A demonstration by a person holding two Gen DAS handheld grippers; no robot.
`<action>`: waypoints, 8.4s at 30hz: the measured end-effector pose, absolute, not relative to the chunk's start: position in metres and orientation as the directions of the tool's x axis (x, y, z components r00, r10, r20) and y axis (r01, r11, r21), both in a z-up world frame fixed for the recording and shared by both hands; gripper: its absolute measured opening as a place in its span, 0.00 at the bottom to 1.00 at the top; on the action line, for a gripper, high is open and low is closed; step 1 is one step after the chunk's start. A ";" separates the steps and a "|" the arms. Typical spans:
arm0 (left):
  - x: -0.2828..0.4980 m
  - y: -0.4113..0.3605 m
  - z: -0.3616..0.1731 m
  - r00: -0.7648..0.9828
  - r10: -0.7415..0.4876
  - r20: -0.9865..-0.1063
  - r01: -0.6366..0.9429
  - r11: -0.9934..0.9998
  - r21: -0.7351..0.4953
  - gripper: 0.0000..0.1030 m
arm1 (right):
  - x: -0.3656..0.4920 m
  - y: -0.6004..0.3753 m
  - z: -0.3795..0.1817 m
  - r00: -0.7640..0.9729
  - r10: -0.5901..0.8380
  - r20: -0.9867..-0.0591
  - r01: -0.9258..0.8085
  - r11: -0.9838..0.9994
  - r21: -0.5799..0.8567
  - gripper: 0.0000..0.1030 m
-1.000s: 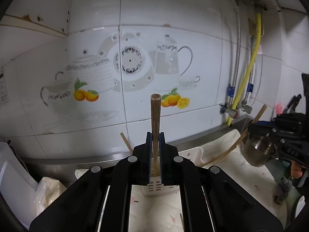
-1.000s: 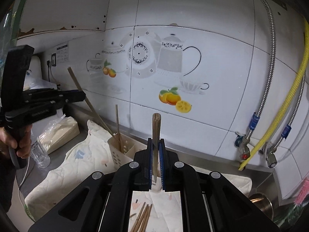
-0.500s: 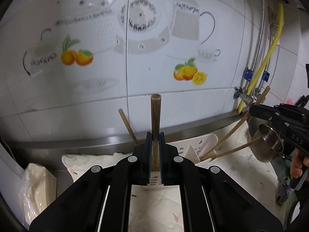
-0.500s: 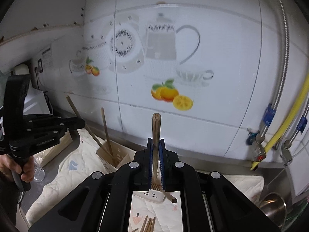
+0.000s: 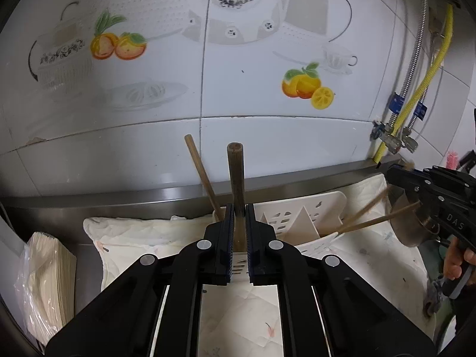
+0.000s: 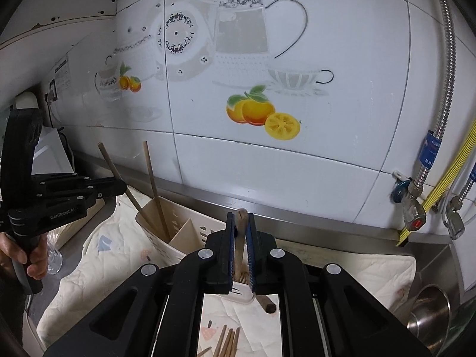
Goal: Organize utensils
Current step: 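Open both tools to release the chopsticks in the holder, then move both open tools back down to the remaining chopsticks, then close the left tool on a chopstick while the right tool grasps another, then lift both held chopsticks upright and carry them over the white holder, then lower both chopsticks into the holder and open both tools, then move both open tools back down to the loose chopsticks, then close the left tool on a chopstick while the right tool grasps another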
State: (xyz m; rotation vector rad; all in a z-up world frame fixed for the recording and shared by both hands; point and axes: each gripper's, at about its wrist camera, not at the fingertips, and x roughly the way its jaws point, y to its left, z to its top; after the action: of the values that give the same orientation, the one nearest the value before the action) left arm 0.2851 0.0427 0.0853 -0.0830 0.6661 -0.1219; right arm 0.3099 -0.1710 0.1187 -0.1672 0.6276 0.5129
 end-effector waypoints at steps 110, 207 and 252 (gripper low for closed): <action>0.069 -0.031 -0.077 0.644 -0.177 -0.745 0.130 0.984 -0.121 0.05 | 0.097 -0.267 -0.077 0.594 0.303 -0.746 -0.423 0.906 0.031 0.06; 0.231 0.027 0.110 0.828 -0.175 -0.533 0.117 0.983 -0.141 0.28 | 0.241 -0.196 0.159 0.700 0.446 -0.558 -0.557 0.830 -0.034 0.37; 0.067 -0.041 -0.074 0.645 -0.271 -0.715 0.177 0.963 -0.205 0.50 | 0.104 -0.249 -0.086 0.539 0.349 -0.767 -0.415 0.902 0.118 0.12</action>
State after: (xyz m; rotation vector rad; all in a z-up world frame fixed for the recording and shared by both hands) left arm 0.0665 -0.0410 -0.0741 -0.1196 0.8320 -0.2558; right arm 0.1040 -0.2489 -0.0857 -0.0814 0.8930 0.4549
